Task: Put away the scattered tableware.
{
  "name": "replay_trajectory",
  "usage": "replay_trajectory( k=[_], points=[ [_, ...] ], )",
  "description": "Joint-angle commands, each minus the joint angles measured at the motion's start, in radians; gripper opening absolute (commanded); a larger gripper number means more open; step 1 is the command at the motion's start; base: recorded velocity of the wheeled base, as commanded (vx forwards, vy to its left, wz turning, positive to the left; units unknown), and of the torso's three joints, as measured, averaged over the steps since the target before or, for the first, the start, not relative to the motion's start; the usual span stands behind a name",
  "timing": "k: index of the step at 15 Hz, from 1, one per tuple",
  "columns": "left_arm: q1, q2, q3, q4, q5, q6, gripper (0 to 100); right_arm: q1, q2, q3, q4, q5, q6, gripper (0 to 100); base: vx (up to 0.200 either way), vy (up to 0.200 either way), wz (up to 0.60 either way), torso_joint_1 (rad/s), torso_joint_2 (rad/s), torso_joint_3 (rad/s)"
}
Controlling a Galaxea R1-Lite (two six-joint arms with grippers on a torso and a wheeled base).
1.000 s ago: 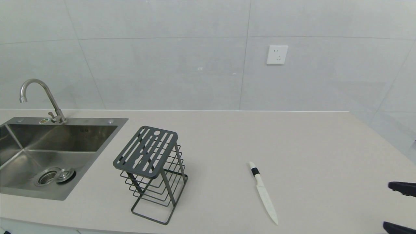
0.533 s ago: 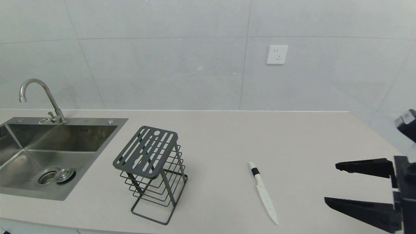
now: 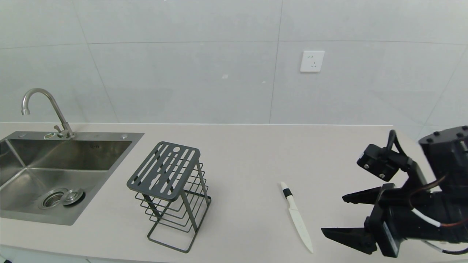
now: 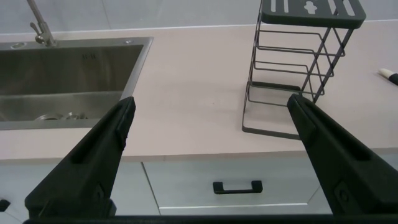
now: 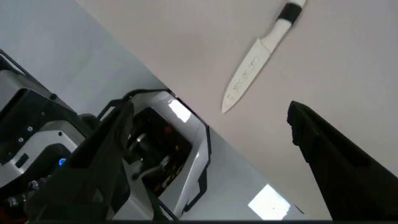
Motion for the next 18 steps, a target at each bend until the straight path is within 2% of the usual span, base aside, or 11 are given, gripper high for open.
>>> replay_trajectory(
  k=[1, 4, 7, 11, 15, 18],
  points=[
    [0.000, 0.000, 0.000, -0.001, 0.000, -0.002, 100, -0.003, 0.074, 0.023, 0.001, -0.008, 0.002, 100, 0.000, 0.000, 0.00, 0.000, 0.00, 0.000],
    [0.000, 0.000, 0.000, -0.001, 0.000, -0.005, 100, 0.006, 0.152, 0.090, -0.040, -0.063, 0.001, 100, 0.000, 0.000, 0.00, 0.000, 0.00, 0.000],
    [0.000, 0.000, 0.000, -0.001, 0.000, -0.005, 100, 0.066, 0.278, 0.056, -0.120, -0.117, 0.002, 100, 0.000, 0.000, 0.00, 0.000, 0.00, 0.000],
    [0.000, 0.000, 0.000, -0.001, 0.000, -0.005, 100, 0.072, 0.450, -0.076, -0.163, -0.187, 0.059, 100, 0.000, 0.000, 0.00, 0.000, 0.00, 0.000],
    [0.000, 0.000, 0.000, -0.001, 0.000, -0.004, 100, 0.048, 0.516, -0.099, -0.158, -0.362, 0.148, 100, 0.000, 0.000, 0.00, 0.000, 0.00, 0.000],
    [0.000, 0.000, 0.000, -0.001, 0.000, -0.004, 100, 0.048, 0.532, -0.094, -0.158, -0.362, 0.152, 100, 0.000, 0.000, 0.00, 0.000, 0.00, 0.000]
  ],
)
